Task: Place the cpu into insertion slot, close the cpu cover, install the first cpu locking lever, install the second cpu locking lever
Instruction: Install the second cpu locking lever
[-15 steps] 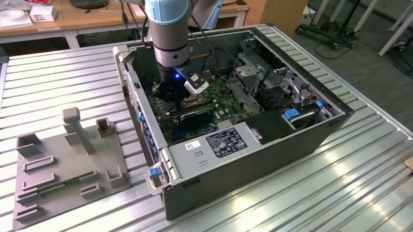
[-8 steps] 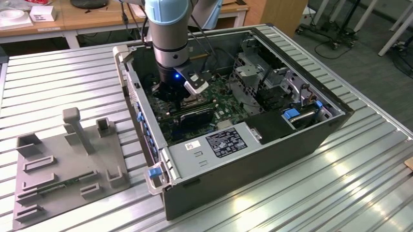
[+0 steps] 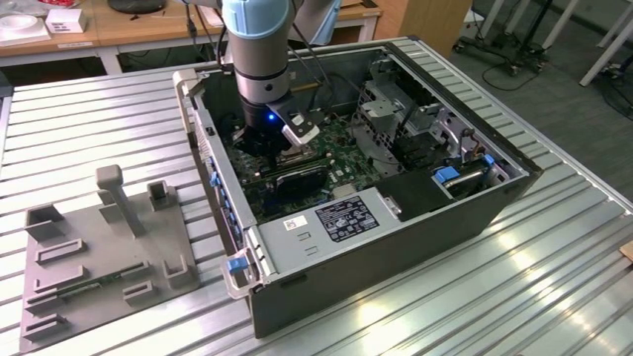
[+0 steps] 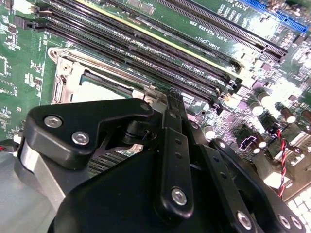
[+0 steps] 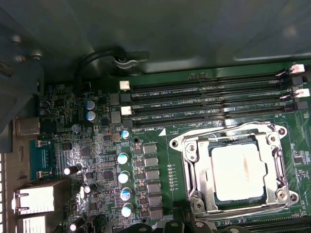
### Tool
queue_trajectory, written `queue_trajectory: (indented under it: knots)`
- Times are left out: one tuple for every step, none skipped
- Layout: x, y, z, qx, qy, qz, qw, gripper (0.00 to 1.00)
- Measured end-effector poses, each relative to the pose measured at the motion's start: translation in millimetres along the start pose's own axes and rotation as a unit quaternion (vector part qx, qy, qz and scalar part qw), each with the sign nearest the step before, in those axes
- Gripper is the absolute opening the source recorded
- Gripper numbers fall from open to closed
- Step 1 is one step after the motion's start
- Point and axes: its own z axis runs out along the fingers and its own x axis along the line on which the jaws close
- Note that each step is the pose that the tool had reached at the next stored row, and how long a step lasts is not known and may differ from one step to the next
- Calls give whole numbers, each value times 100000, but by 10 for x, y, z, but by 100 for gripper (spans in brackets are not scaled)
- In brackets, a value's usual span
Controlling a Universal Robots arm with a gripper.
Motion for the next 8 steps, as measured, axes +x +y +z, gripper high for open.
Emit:
queue_trajectory:
  knots:
    - [0, -2, 0, 0, 1, -2, 100000, 11]
    - [-1, -1, 1, -22, -3, 5, 100000, 11]
    - [-1, 0, 1, -47, -4, 11, 100000, 11]
    - [-1, 0, 2, -57, -3, 12, 100000, 11]
    - [-1, -1, 1, -62, -3, 7, 100000, 11]
    - [-1, -1, 2, -70, -6, 5, 100000, 11]
    - [-1, -1, 2, -73, -4, 6, 100000, 11]
    - [0, -1, 1, -80, -9, 3, 100000, 11]
